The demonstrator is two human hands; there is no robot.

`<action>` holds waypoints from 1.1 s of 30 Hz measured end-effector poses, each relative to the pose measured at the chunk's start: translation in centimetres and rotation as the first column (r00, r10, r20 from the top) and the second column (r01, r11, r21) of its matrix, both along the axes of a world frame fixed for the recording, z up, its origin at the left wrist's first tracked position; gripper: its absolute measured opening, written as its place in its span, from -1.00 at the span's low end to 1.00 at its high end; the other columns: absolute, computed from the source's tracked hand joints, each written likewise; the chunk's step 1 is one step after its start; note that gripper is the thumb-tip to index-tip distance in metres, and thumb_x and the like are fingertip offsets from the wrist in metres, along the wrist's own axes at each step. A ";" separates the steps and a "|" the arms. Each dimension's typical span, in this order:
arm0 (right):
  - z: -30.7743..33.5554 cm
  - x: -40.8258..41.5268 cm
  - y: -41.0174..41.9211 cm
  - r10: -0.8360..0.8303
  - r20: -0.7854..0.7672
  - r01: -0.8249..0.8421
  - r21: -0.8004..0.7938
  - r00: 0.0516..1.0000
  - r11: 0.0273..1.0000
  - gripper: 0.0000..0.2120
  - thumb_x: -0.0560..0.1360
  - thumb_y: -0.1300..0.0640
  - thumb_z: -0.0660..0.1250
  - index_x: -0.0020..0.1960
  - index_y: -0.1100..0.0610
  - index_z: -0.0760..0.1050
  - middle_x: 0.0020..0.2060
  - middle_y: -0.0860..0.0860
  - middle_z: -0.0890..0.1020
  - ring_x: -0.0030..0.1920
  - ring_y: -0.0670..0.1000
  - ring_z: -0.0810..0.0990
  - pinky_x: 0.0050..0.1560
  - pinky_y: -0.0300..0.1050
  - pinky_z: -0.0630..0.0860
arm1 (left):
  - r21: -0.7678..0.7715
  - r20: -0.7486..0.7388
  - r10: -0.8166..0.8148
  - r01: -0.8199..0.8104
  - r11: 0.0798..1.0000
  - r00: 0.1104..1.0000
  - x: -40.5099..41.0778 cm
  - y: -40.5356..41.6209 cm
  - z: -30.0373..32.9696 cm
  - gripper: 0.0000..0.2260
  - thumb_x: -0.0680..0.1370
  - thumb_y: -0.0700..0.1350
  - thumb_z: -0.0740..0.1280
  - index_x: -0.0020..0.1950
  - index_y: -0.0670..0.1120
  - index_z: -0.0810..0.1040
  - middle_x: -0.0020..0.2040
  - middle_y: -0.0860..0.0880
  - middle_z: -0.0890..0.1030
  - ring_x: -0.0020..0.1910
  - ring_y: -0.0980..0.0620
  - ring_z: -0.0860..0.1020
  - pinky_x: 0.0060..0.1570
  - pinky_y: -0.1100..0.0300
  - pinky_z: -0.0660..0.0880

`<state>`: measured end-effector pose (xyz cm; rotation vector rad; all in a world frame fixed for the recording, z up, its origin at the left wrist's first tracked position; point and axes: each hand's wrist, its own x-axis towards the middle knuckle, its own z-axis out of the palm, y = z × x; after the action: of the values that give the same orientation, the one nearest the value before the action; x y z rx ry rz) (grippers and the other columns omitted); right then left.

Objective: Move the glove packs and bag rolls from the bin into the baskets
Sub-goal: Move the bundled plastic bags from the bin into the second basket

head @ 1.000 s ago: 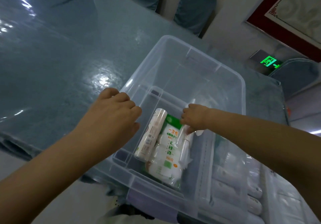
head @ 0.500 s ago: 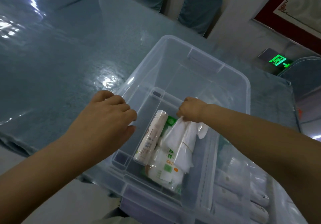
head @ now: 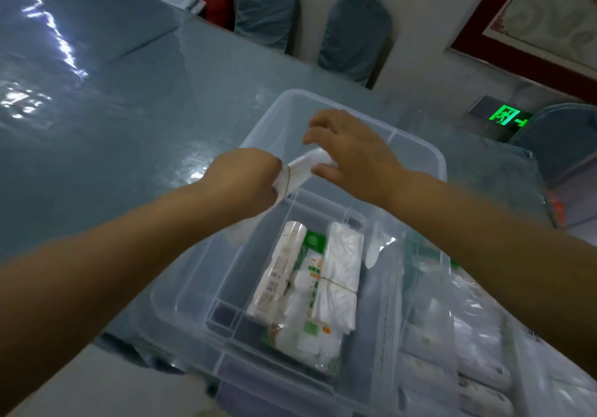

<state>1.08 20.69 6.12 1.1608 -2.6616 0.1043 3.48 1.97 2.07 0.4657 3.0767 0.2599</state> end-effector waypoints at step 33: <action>-1.1 3.7 6.9 -0.188 0.487 0.338 -0.241 0.853 0.910 -0.87 0.39 0.18 0.46 -0.06 0.14 0.63 -0.15 0.06 0.59 -0.12 0.05 0.56 -0.10 -0.13 0.46 | 0.336 -0.244 0.084 0.003 0.942 0.966 -0.6 0.4 1.1 -0.84 0.46 -0.03 0.31 -0.21 -0.10 0.44 -0.36 -0.07 0.50 -0.29 -0.22 0.52 -0.35 0.12 0.34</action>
<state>4.76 27.56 4.97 0.7155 -3.0136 0.8230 2.88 2.38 3.16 0.4771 3.3042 0.7938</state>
